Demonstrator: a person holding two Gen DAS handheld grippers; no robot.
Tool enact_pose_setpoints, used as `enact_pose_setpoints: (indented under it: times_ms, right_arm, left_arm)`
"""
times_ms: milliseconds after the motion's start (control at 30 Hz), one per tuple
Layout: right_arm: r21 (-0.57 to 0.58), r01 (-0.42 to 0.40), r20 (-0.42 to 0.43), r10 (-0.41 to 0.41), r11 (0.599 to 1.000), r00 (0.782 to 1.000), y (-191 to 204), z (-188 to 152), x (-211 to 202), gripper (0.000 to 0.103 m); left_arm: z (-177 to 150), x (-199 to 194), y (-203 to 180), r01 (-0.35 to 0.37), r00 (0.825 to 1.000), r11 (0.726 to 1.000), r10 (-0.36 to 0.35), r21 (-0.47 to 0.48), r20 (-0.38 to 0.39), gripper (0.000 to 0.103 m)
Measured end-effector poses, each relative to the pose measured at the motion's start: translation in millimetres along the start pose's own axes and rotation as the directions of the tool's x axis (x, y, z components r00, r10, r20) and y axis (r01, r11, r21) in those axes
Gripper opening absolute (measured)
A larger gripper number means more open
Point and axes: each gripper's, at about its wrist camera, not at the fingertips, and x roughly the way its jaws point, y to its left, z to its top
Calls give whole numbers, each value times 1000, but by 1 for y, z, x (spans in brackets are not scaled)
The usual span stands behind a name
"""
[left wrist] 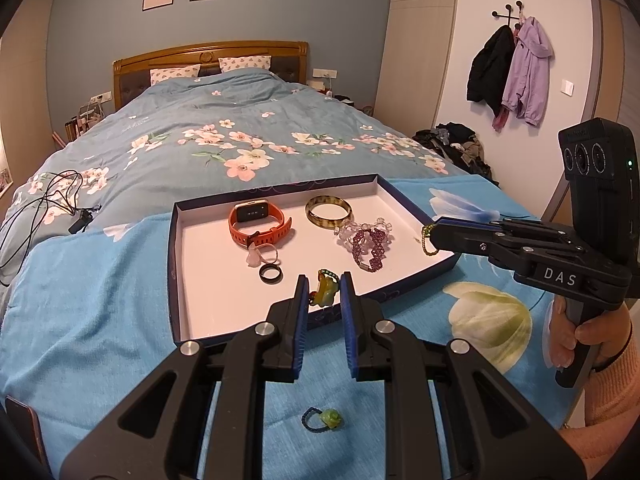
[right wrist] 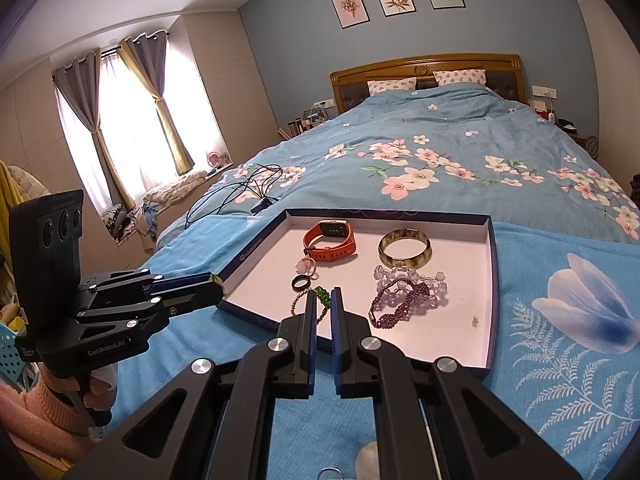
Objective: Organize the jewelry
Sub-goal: 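Carry the charm in the left gripper over the box while the right carries the gold ring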
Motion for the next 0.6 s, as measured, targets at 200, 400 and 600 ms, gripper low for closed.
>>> enact_pose_setpoints:
  times_ms: [200, 400, 600]
  right_arm:
    - [1, 1, 0, -1, 1000, 1000, -3, 2, 3, 5]
    - [-2, 3, -2, -3, 1000, 1000, -4, 3, 5, 5]
    - [-3, 10, -9, -10, 1000, 1000, -8, 8, 11, 5]
  left_arm:
    - [2, 3, 2, -4, 1000, 1000, 4, -3, -2, 16]
    - [3, 8, 5, -10, 1000, 1000, 10, -5, -4, 16]
    - [4, 10, 6, -11, 1000, 1000, 11, -7, -8, 16]
